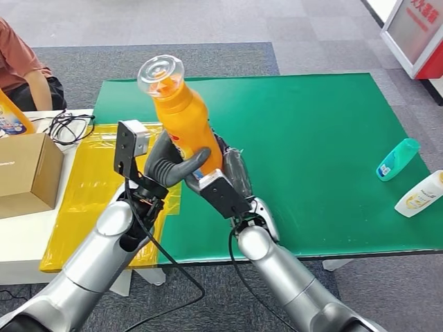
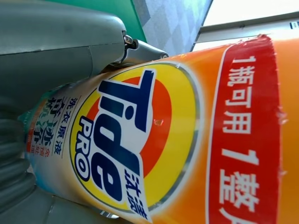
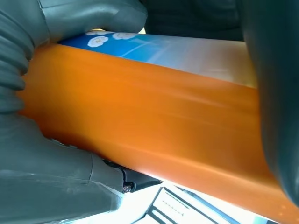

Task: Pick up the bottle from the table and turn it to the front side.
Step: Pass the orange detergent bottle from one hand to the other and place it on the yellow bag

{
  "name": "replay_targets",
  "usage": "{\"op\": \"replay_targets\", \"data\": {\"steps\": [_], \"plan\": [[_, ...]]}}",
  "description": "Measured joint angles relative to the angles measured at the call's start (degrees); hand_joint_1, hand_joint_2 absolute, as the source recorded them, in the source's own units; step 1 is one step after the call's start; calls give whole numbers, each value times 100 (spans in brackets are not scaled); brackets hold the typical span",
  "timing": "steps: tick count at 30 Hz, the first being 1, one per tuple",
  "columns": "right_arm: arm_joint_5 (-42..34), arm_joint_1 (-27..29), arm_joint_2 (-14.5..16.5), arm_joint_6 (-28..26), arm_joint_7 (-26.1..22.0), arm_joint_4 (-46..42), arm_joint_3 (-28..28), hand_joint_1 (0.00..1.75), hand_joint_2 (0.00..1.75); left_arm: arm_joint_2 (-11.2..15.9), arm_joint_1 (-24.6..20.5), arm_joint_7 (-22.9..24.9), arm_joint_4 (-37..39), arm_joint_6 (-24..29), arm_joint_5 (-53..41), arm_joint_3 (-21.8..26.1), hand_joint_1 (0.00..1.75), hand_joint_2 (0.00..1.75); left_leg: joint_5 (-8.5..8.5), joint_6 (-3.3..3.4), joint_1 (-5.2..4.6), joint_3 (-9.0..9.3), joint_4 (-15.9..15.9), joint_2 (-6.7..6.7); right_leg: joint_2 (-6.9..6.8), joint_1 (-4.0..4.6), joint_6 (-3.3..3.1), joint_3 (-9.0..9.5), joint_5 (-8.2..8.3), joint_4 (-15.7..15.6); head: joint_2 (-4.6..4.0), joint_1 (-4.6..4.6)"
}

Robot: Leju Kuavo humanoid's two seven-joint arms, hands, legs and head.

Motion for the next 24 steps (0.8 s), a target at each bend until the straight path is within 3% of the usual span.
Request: {"op": "replay_targets", "data": {"steps": [3,4,15,24], "plan": [[-11,-1,1,-1,1,0,11,34,175,13,-16,-1,10,-11,-28,-5,175,0,0,0,0,0,0,0,0,0,0,0,0,0,0,-1],[-15,0,1,-2,1,0,20,0,175,26,-33,2,18,-21,-59,-9,175,0,0,0,0,0,0,0,0,0,0,0,0,0,0,-1],[-191,2,-48,45,96,151,9,0,175,401,-422,293,146,-94,-1082,-70,175,0,1,-1,1,0,0,0,0,1,0,-2,0,1,0,-1],[-174,83,-194,-34,225,295,-751,0,175,869,-716,658,330,-207,-2341,91,175,0,1,-1,0,0,0,0,0,0,0,-2,0,0,0,-2]]}}
